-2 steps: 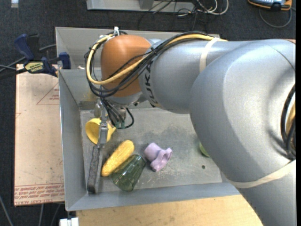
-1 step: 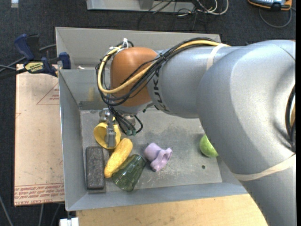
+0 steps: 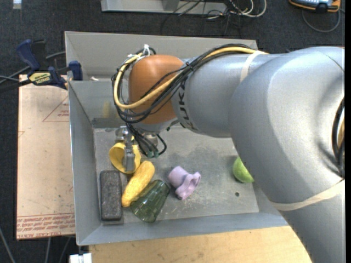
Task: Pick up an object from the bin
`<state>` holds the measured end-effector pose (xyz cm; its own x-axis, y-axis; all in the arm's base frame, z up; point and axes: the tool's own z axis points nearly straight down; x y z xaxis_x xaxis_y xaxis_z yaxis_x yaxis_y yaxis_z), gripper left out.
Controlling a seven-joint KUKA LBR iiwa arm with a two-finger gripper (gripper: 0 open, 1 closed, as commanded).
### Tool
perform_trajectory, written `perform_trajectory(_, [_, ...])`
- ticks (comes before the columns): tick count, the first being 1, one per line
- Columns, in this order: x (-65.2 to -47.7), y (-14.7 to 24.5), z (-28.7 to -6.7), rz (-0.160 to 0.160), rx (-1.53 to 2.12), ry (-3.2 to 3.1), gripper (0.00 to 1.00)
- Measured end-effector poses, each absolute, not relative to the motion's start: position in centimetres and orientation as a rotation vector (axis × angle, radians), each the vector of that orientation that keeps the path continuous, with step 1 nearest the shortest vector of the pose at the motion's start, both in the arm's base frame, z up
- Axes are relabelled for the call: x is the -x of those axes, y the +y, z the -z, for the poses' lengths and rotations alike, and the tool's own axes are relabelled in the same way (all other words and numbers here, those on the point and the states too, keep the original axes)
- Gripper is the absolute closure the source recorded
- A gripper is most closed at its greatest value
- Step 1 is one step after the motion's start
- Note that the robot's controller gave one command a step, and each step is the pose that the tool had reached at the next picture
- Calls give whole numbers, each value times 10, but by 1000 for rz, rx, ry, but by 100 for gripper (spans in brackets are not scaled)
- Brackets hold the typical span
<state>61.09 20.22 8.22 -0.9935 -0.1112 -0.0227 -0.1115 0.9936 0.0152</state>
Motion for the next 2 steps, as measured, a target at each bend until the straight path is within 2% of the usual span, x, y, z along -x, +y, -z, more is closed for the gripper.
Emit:
perform_trajectory(1, [-611, 202, -82, -26, 174, 3115, 100])
perform_trajectory(2, [-627, 207, -206, -28, 176, 3111, 100])
